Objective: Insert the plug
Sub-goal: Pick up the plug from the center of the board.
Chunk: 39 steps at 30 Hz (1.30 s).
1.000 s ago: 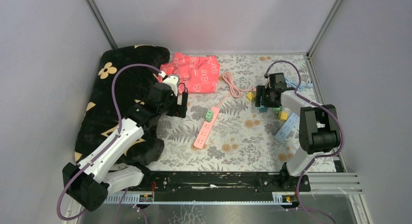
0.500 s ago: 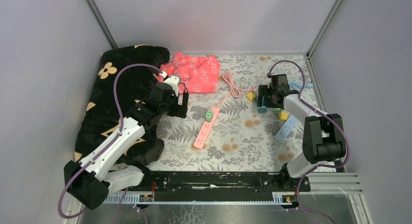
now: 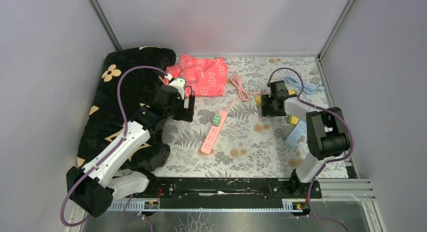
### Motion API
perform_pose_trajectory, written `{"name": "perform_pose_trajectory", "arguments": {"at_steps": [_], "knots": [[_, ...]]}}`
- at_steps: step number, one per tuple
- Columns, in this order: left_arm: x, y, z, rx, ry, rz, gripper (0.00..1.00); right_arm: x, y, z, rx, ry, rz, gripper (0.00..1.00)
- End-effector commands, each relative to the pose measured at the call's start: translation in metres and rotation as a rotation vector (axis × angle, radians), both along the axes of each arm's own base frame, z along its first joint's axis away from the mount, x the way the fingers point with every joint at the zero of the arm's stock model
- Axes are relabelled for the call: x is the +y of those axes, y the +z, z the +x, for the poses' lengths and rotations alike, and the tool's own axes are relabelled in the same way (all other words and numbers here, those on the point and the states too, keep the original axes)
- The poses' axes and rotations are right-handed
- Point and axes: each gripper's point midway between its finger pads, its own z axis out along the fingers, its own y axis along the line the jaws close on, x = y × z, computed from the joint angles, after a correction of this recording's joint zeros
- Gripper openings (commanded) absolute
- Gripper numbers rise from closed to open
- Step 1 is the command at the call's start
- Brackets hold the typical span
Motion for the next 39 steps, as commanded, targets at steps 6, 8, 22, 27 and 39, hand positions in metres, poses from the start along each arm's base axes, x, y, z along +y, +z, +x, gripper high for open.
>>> {"name": "perform_pose_trajectory", "arguments": {"at_steps": [6, 8, 22, 27, 39], "knots": [[0.001, 0.006, 0.009, -0.044, 0.005, -0.009, 1.0, -0.01, 0.007, 0.013, -0.079, -0.056, -0.046, 0.66], [0.001, 0.006, 0.01, -0.044, 0.006, -0.008, 1.0, -0.007, 0.005, 0.014, -0.079, -0.059, -0.031, 0.65], [0.001, 0.005, 0.011, -0.039, 0.01, -0.011, 1.0, -0.005, 0.0, 0.009, -0.061, -0.065, -0.014, 0.52], [0.002, 0.001, 0.012, -0.025, 0.015, -0.009, 1.0, 0.002, 0.01, 0.006, -0.088, -0.048, 0.028, 0.43], [-0.007, 0.017, 0.01, -0.014, 0.038, -0.088, 1.0, 0.052, 0.065, -0.005, -0.254, 0.16, 0.135, 0.37]]}}
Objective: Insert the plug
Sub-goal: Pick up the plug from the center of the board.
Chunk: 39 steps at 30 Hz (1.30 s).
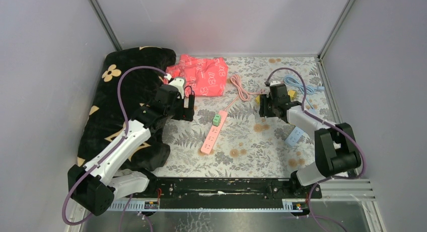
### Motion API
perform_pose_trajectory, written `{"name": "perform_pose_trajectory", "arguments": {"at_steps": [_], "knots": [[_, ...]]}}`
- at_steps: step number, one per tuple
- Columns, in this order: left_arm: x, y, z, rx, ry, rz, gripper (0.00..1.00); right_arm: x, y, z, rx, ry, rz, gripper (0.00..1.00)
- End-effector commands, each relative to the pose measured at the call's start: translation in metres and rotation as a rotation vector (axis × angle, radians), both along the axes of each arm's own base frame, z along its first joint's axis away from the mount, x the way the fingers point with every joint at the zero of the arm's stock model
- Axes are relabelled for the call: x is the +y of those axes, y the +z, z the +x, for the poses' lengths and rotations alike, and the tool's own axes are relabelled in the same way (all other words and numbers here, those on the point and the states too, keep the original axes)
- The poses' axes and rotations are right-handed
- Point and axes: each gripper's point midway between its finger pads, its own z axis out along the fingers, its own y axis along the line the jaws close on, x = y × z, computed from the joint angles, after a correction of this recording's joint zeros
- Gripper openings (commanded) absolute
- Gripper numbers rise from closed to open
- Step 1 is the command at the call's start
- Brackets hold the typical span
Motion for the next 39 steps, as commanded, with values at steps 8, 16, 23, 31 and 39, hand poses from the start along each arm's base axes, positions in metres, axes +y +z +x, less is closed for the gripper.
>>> {"name": "perform_pose_trajectory", "arguments": {"at_steps": [8, 16, 23, 31, 39], "knots": [[-0.027, 0.041, -0.002, -0.009, -0.026, -0.188, 1.0, 0.07, 0.081, -0.013, -0.306, 0.337, 0.098, 0.36], [-0.061, 0.044, -0.015, 0.101, -0.116, -0.348, 1.0, 0.116, 0.116, -0.045, -0.499, 0.613, 0.163, 0.36], [-0.081, 0.047, -0.02, 0.162, -0.166, -0.434, 1.0, 0.145, 0.135, -0.071, -0.613, 0.788, 0.212, 0.38], [-0.102, 0.055, -0.025, 0.209, -0.237, -0.535, 1.0, 0.164, 0.15, -0.09, -0.706, 0.921, 0.218, 0.38], [-0.118, 0.062, -0.03, 0.242, -0.306, -0.607, 0.97, 0.18, 0.156, -0.103, -0.772, 1.042, 0.198, 0.38]]}}
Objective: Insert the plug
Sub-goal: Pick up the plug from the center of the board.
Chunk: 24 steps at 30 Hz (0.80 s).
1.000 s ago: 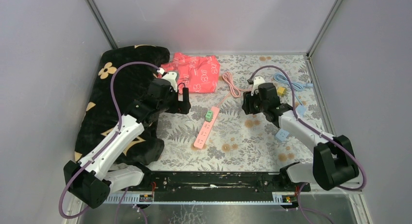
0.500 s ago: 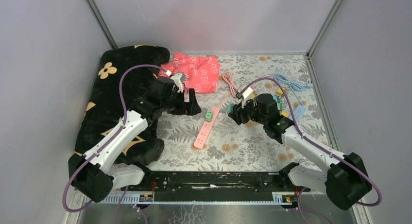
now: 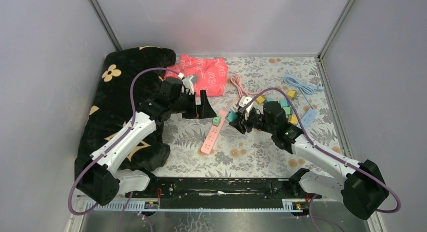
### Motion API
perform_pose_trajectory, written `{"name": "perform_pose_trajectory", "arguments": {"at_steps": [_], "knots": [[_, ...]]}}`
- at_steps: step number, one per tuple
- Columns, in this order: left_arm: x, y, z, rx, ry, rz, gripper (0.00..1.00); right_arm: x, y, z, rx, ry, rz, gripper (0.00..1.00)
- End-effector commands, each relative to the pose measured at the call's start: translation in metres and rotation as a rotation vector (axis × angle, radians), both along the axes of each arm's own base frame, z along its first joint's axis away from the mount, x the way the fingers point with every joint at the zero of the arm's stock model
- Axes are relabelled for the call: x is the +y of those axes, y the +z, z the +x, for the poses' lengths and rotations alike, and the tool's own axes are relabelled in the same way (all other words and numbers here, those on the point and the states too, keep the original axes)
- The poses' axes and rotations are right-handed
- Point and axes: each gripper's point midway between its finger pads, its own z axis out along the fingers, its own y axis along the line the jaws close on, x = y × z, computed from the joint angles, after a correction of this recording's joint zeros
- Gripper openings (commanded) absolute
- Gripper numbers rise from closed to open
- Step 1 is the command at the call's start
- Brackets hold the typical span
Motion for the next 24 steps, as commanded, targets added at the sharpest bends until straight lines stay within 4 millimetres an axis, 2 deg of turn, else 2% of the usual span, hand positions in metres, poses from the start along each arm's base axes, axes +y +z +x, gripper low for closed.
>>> {"name": "perform_pose_trajectory", "arguments": {"at_steps": [1, 6, 10, 24], "knots": [[-0.02, 0.03, 0.005, -0.05, -0.061, -0.118, 0.97, 0.017, 0.031, -0.005, -0.143, 0.098, 0.047, 0.38], [-0.031, 0.031, 0.001, -0.032, -0.105, -0.168, 0.91, 0.027, 0.034, -0.01, -0.184, 0.148, 0.041, 0.39], [-0.037, 0.03, -0.001, -0.019, -0.124, -0.185, 0.8, 0.032, 0.038, -0.011, -0.202, 0.165, 0.047, 0.39], [-0.055, 0.019, -0.01, 0.025, -0.18, -0.208, 0.72, 0.046, 0.055, -0.019, -0.244, 0.208, 0.101, 0.4]]}}
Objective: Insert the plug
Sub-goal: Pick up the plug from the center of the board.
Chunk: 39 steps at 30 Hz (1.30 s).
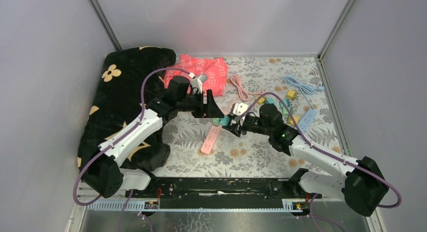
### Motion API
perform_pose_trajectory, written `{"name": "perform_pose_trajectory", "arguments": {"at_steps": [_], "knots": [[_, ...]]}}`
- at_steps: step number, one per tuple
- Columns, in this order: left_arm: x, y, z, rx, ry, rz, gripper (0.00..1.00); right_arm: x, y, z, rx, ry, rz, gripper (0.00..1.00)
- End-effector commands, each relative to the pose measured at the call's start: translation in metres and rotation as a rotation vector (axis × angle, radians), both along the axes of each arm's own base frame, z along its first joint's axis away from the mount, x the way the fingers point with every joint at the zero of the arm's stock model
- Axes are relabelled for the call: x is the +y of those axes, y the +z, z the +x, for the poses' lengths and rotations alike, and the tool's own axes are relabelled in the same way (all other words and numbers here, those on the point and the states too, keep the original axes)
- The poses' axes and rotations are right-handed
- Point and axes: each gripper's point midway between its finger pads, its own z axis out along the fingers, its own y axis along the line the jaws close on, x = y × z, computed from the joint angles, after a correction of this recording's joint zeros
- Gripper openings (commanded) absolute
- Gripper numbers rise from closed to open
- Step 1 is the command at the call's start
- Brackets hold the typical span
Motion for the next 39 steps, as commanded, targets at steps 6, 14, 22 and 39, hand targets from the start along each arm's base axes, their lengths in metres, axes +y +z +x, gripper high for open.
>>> {"name": "perform_pose_trajectory", "arguments": {"at_steps": [6, 14, 22, 39], "knots": [[-0.016, 0.0, -0.006, -0.014, -0.052, -0.04, 0.63, 0.015, 0.047, 0.003, -0.112, 0.034, 0.115, 0.4], [-0.016, 0.0, -0.006, -0.02, -0.051, -0.041, 0.53, 0.016, 0.044, 0.003, -0.106, 0.035, 0.115, 0.4], [-0.019, -0.006, -0.009, -0.018, -0.058, -0.027, 0.5, 0.019, 0.042, 0.002, -0.103, 0.037, 0.112, 0.4], [-0.02, -0.007, -0.013, -0.025, -0.059, -0.018, 0.11, 0.02, 0.038, 0.005, -0.086, -0.002, 0.128, 0.48]]}}
